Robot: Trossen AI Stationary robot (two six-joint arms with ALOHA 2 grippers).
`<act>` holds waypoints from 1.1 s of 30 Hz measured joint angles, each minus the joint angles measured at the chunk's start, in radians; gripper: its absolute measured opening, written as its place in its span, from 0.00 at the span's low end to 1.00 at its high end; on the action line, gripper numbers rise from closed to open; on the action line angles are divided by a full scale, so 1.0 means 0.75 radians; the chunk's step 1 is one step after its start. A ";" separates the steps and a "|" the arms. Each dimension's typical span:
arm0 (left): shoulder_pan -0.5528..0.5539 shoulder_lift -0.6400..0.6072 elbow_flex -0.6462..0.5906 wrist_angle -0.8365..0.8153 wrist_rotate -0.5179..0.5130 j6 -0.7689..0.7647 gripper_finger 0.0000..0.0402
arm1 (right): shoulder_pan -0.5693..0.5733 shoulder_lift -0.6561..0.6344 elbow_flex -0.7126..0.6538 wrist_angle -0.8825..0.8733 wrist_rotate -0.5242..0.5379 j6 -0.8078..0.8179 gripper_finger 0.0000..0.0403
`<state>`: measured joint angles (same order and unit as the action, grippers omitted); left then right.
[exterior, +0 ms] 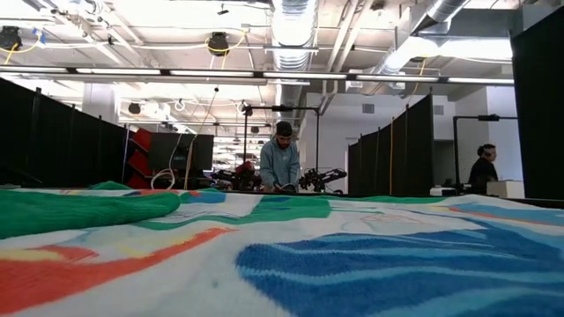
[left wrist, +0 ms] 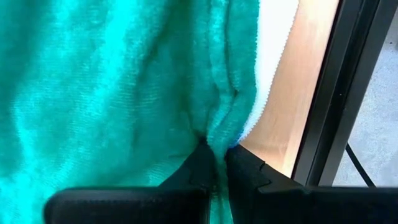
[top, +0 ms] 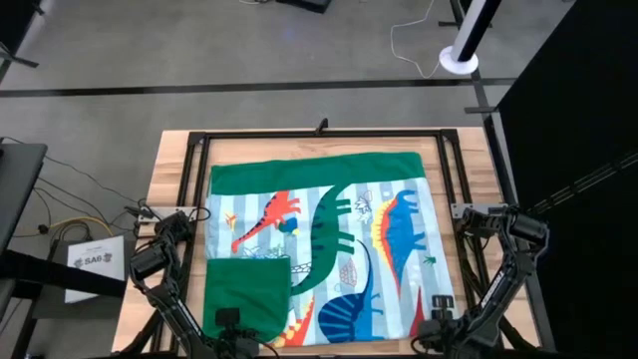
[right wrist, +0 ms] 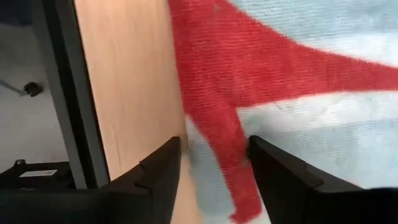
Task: Roll towel
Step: Roll the multicolor dinosaur print towel
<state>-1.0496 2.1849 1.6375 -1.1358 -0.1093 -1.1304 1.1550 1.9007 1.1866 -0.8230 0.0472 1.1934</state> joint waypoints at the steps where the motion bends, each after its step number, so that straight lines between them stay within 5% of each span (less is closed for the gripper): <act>1: 0.000 0.000 0.000 0.000 0.001 -0.003 0.03 | -0.003 0.000 0.000 -0.001 -0.016 0.002 0.39; 7: 0.018 0.000 0.002 0.006 0.047 0.030 0.03 | -0.044 -0.023 0.007 -0.017 -0.140 -0.017 0.04; 17: 0.047 -0.265 0.002 -0.209 0.131 0.159 0.03 | -0.175 -0.324 0.180 -0.203 -0.209 -0.127 0.00; 25: 0.183 -0.489 0.000 -0.595 -0.063 0.192 0.03 | -0.332 -0.478 0.146 -0.567 -0.116 -0.223 0.00; 33: 0.443 -0.660 -0.234 -0.578 -0.269 0.285 0.03 | -0.537 -0.481 0.122 -0.783 0.098 -0.397 0.00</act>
<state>-0.7176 1.6900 1.4622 -1.5691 -0.3108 -0.9167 0.7523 1.5403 1.2781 -1.4104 0.1206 0.8955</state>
